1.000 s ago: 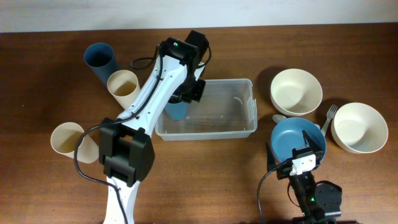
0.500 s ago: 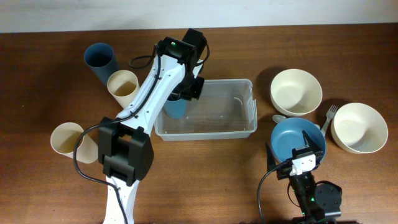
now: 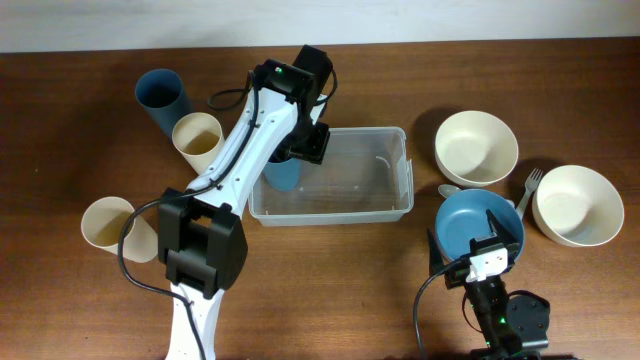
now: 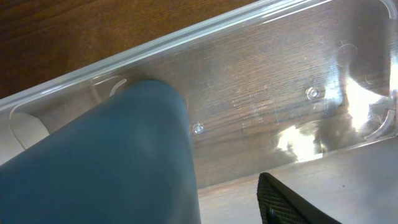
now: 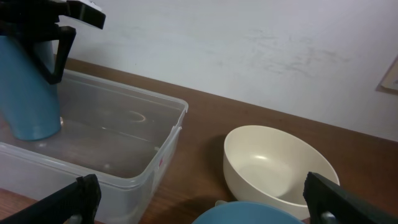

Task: Pack container
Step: 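Lower the blue cup into the container's left end and release, then withdraw the left gripper toward the back blue cup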

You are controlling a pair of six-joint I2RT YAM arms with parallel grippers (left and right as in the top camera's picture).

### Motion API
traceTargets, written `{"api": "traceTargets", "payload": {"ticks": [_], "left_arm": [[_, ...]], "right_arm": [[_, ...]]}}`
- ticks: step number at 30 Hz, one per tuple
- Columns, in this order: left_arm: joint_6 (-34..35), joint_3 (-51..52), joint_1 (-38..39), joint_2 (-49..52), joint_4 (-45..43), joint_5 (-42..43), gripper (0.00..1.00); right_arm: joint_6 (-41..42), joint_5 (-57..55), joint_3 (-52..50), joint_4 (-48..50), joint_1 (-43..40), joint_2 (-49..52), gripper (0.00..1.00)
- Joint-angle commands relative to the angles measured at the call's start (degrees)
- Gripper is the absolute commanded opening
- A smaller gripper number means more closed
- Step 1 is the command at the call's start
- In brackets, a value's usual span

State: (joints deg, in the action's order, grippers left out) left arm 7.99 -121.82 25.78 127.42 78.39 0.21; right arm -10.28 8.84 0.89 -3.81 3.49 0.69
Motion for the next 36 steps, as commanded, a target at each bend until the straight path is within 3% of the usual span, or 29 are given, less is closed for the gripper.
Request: {"api": "traceTargets", "payload": {"ticks": [1, 9, 24, 25, 26, 30, 33, 36], "left_arm": [[-0.1, -0.4, -0.4, 0.9, 0.0, 0.0, 0.64], [-0.1, -5.3, -0.4, 0.8, 4.4, 0.0, 0.64], [-1.1, -25.0, -0.4, 0.8, 18.3, 0.1, 0.66], [-1.2, -25.6, -0.4, 0.1, 18.3, 0.0, 0.69], [-1.2, -25.8, -0.4, -0.6, 18.3, -0.5, 0.80], [-1.6, -26.4, -0.5, -4.3, 18.1, -7.3, 0.92], [-1.6, -26.5, -1.3, -6.6, 17.4, -14.1, 0.93], [-1.6, -26.5, -4.7, -8.4, 15.2, -14.7, 0.93]], "right_arm": [[0.2, -0.5, -0.4, -0.2, 0.3, -0.5, 0.99], [0.2, -0.5, -0.4, -0.2, 0.3, -0.5, 0.99], [0.2, -0.5, -0.4, -0.2, 0.3, -0.5, 0.99], [0.2, -0.5, -0.4, -0.2, 0.3, -0.5, 0.99], [0.2, -0.5, -0.4, -0.2, 0.3, -0.5, 0.99], [0.2, -0.5, -0.4, -0.2, 0.3, -0.5, 0.99], [0.2, -0.5, -0.4, -0.2, 0.3, -0.5, 0.99], [0.2, -0.5, -0.4, -0.2, 0.3, -0.5, 0.99]]}}
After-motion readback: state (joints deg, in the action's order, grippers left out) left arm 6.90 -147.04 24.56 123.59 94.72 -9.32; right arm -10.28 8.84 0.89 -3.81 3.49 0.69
